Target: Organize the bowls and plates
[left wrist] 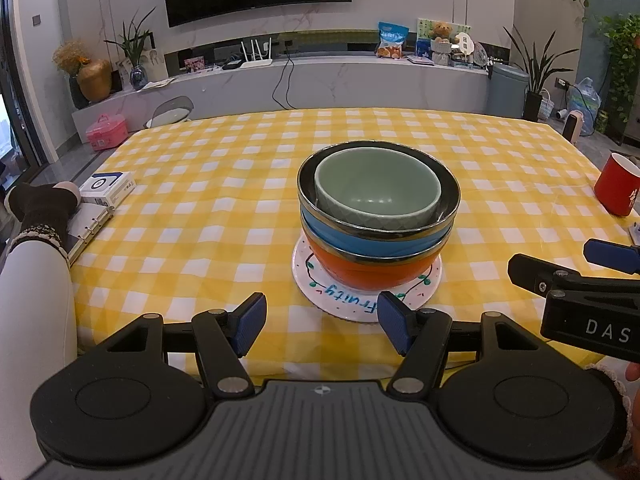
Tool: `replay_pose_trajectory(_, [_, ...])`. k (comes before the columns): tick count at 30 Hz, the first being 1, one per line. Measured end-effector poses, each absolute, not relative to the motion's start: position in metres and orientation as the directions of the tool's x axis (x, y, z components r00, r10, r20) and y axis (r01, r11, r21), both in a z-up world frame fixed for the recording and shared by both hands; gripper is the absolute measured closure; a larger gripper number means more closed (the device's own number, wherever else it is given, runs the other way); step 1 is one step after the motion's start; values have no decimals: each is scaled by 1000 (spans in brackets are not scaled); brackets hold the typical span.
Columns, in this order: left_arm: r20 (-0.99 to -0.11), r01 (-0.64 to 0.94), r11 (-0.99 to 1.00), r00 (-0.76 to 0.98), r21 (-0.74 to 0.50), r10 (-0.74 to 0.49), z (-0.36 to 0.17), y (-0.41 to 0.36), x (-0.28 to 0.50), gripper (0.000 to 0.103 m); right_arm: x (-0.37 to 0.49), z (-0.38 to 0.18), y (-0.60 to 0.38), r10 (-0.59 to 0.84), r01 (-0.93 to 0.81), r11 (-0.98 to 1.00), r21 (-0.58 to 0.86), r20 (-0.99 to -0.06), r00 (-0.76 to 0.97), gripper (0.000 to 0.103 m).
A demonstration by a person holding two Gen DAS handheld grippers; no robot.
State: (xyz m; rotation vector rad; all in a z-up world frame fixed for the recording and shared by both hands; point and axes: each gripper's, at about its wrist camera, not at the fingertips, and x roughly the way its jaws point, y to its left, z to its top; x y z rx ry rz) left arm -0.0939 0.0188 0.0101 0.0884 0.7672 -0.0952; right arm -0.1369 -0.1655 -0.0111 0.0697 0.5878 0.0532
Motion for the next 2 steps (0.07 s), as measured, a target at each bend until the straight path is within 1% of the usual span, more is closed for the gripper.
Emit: replay_pose_trajectory(2, [-696, 116, 992, 716, 41, -55, 10, 19, -94, 28, -137, -11, -166, 70, -30, 996, 81, -552, 831, 15])
